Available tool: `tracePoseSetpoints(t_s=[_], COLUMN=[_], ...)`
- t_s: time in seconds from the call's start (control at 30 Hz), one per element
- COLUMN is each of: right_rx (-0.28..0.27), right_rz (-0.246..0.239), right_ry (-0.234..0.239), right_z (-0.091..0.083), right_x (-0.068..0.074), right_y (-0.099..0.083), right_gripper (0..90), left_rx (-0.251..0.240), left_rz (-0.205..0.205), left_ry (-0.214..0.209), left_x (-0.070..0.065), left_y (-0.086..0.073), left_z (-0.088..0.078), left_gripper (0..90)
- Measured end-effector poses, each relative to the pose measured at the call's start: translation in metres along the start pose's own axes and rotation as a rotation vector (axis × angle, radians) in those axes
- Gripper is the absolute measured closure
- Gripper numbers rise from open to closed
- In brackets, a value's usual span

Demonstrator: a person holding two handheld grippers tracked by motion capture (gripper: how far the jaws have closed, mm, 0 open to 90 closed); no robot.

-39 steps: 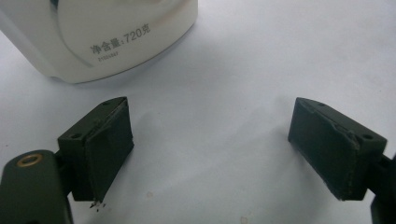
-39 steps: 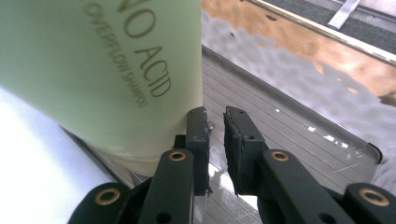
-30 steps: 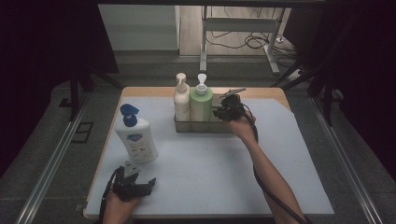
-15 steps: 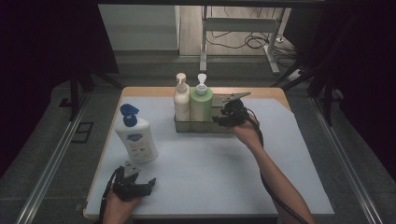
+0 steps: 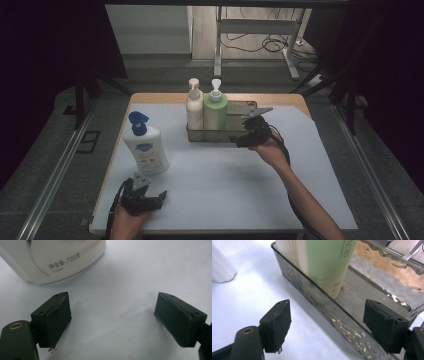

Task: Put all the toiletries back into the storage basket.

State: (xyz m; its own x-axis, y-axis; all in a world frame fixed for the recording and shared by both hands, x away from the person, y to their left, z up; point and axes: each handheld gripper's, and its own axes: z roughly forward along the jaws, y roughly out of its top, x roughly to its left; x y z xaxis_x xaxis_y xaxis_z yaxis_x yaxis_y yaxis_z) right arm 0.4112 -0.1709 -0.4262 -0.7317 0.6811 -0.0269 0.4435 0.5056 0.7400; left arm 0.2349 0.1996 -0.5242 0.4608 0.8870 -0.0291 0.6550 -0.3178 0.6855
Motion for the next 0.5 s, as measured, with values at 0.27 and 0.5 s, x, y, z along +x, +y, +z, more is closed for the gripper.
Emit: tracePoseSetpoints(t_s=[0.27,0.5], right_rx=[-0.006,0.012], right_rz=[-0.008,-0.023], right_ry=[0.028,0.04], right_z=[-0.016,-0.026], right_x=[0.007,0.013], right_y=[-0.012,-0.025], right_gripper=[17.0,13.3], left_rx=[0.001,0.002], left_rz=[0.002,0.0], left_ry=[0.0,-0.001], left_x=[0.0,0.0], left_y=[0.0,0.0], left_z=[0.0,0.0], left_gripper=[13.4,13.4])
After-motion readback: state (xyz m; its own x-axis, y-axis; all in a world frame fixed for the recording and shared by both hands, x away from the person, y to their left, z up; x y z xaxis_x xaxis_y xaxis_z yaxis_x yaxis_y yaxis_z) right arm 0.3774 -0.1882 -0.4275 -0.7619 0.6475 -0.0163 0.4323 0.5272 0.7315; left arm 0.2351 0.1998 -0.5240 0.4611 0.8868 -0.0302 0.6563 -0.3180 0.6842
